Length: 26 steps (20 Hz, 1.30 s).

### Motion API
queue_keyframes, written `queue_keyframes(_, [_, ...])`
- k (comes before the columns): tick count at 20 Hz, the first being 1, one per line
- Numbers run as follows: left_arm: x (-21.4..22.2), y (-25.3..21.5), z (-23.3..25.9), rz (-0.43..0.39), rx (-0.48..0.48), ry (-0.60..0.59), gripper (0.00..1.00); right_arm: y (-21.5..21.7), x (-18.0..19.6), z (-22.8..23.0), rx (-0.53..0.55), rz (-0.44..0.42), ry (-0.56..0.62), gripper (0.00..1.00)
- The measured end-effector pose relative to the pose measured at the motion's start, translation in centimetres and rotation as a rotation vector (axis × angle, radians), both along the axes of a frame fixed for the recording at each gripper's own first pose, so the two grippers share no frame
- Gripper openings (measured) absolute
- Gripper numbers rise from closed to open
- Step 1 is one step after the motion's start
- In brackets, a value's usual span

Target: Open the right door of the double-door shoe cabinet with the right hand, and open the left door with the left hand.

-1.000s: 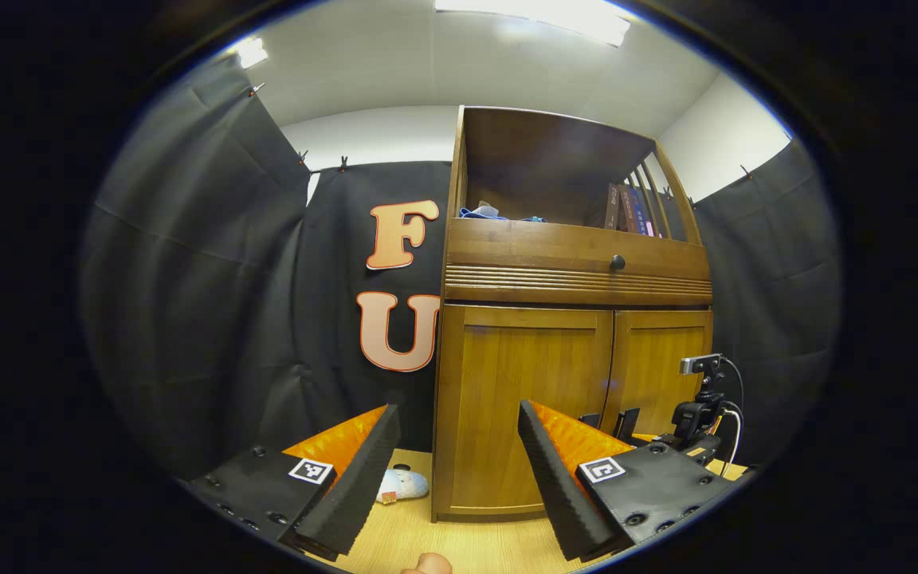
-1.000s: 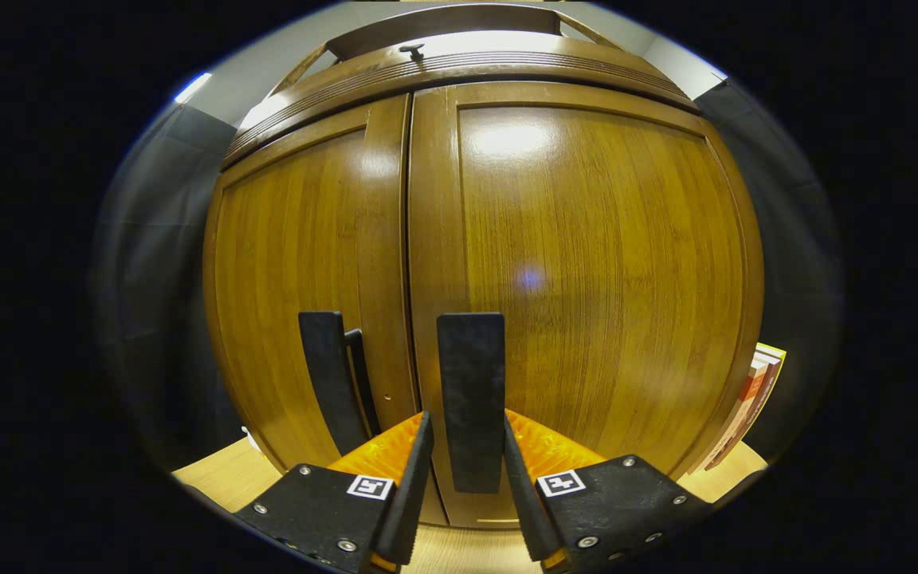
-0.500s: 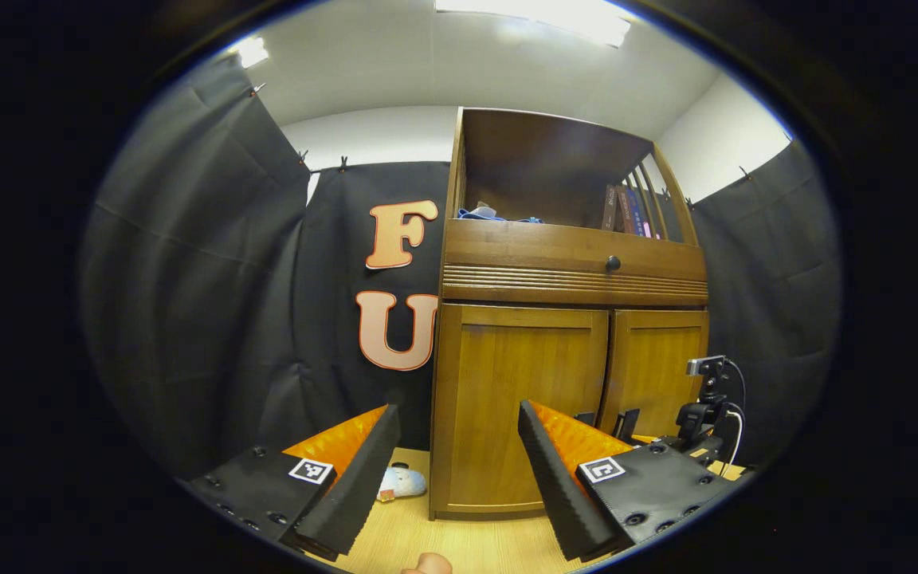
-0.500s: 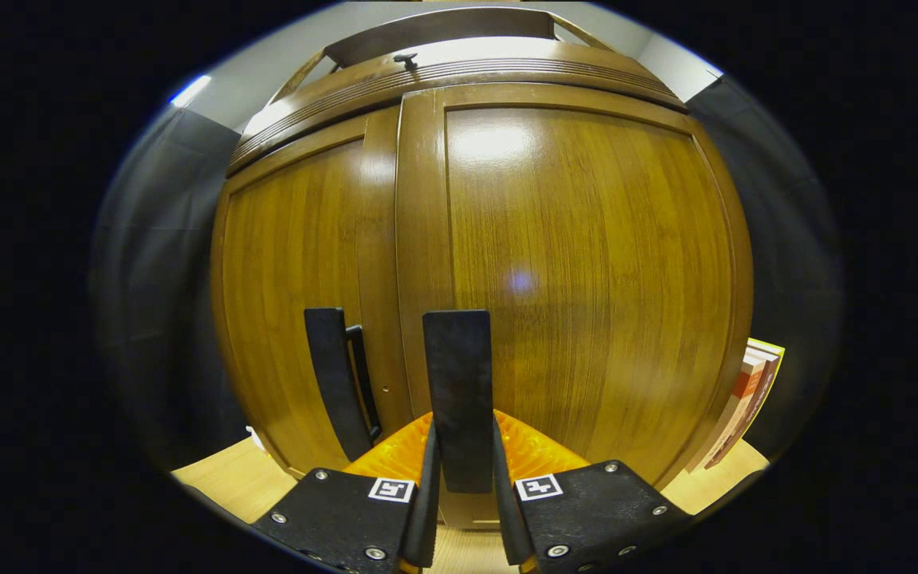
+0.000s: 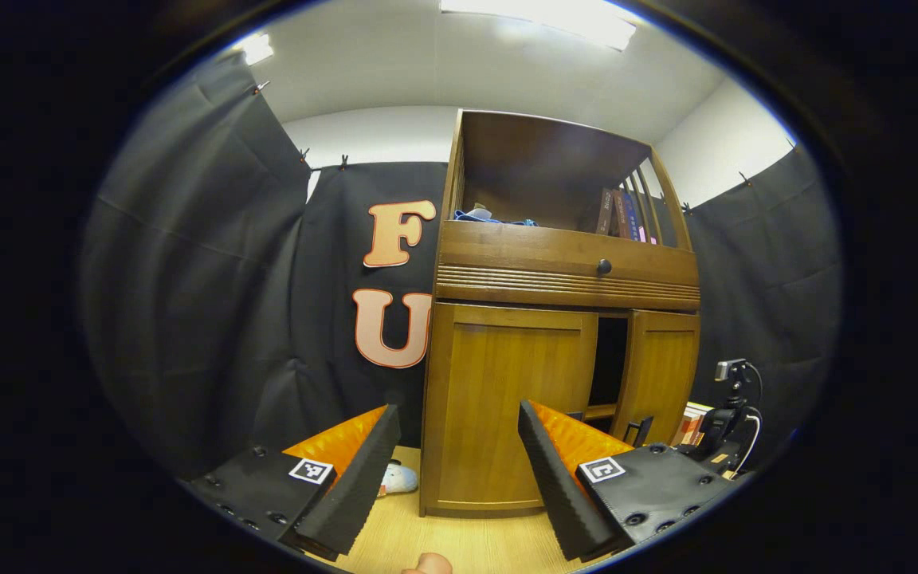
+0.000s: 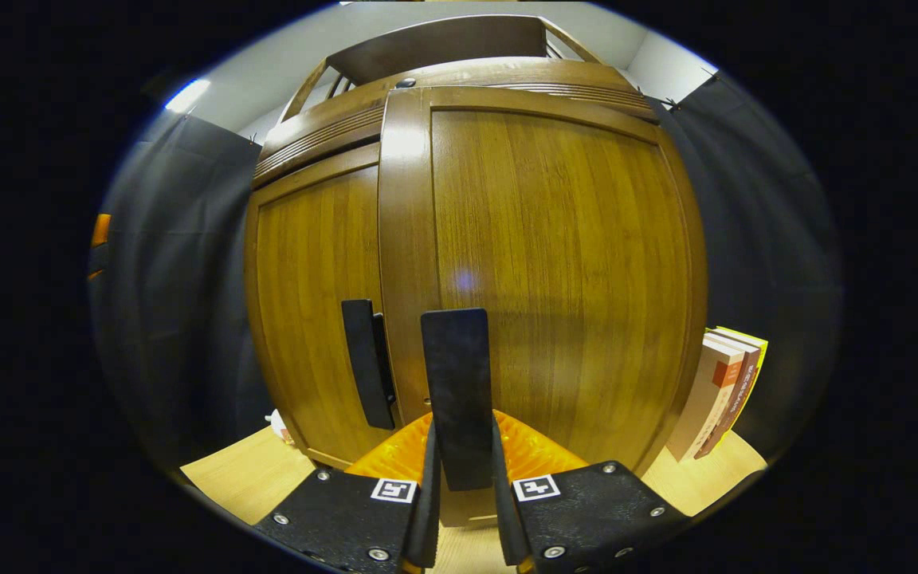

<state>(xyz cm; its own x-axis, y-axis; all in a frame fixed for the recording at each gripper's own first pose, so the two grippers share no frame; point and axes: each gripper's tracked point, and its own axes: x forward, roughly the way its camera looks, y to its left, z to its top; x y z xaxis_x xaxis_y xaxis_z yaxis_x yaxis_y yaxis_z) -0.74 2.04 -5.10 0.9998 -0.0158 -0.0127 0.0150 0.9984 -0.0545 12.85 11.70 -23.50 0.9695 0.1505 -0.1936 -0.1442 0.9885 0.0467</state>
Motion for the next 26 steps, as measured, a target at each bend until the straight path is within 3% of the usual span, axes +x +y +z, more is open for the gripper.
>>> queue_keyframes(3, [-0.4, -1.0, 0.0, -0.013, 0.001, 0.002, 0.99, -1.2, -2.3, 0.3, -0.011, 0.008, 0.001, 0.30])
queue_keyframes(4, [-0.6, -1.4, 0.0, -0.016, 0.002, 0.004, 0.99, -1.5, -2.9, 0.6, -0.010, 0.009, 0.001, 0.25])
queue_keyframes(5, [-0.9, -1.6, 0.0, -0.020, 0.002, 0.005, 0.99, -1.9, -3.6, 0.8, -0.011, 0.010, 0.003, 0.30])
queue_keyframes(10, [-1.8, -3.3, 0.1, -0.037, 0.003, 0.010, 0.99, -4.3, -6.9, 1.4, -0.015, 0.006, -0.004, 0.35])
queue_keyframes(11, [-1.9, -3.6, 0.1, -0.040, 0.004, 0.010, 0.99, -4.9, -7.5, 1.6, -0.014, 0.005, -0.005, 0.27])
queue_keyframes(14, [-2.2, -4.7, 0.2, -0.054, 0.009, 0.009, 0.98, -7.1, -9.6, 1.9, -0.020, -0.012, -0.013, 0.27])
queue_keyframes(15, [-2.4, -5.1, 0.2, -0.059, 0.010, 0.009, 0.98, -7.8, -10.2, 1.9, -0.021, -0.022, -0.013, 0.32])
queue_keyframes(16, [-2.5, -5.5, 0.3, -0.064, 0.010, 0.009, 0.98, -8.5, -10.6, 2.1, -0.025, -0.028, -0.012, 0.19])
queue_keyframes(18, [-2.7, -6.4, 0.2, -0.078, 0.008, 0.010, 0.97, -9.8, -11.6, 2.3, -0.030, -0.045, -0.012, 0.24])
queue_keyframes(19, [-2.8, -6.8, 0.2, -0.085, 0.012, 0.011, 0.97, -10.6, -12.1, 2.4, -0.033, -0.056, -0.013, 0.18])
queue_keyframes(20, [-2.9, -7.2, 0.2, -0.091, 0.012, 0.012, 0.97, -11.4, -12.5, 2.5, -0.037, -0.066, -0.013, 0.22])
queue_keyframes(21, [-2.9, -7.6, 0.2, -0.096, 0.012, 0.013, 0.99, -12.2, -13.0, 2.6, -0.042, -0.078, -0.014, 0.14])
queue_keyframes(22, [-3.0, -7.9, 0.1, -0.102, 0.014, 0.015, 0.99, -13.0, -13.4, 2.7, -0.048, -0.089, -0.017, 0.24])
queue_keyframes(23, [-3.1, -8.2, 0.1, -0.106, 0.017, 0.015, 0.99, -13.8, -13.8, 2.8, -0.052, -0.102, -0.022, 0.10])
queue_keyframes(26, [-3.5, -9.0, 0.3, -0.113, 0.018, 0.012, 0.96, -16.0, -14.6, 3.0, -0.045, -0.130, -0.026, 0.18])
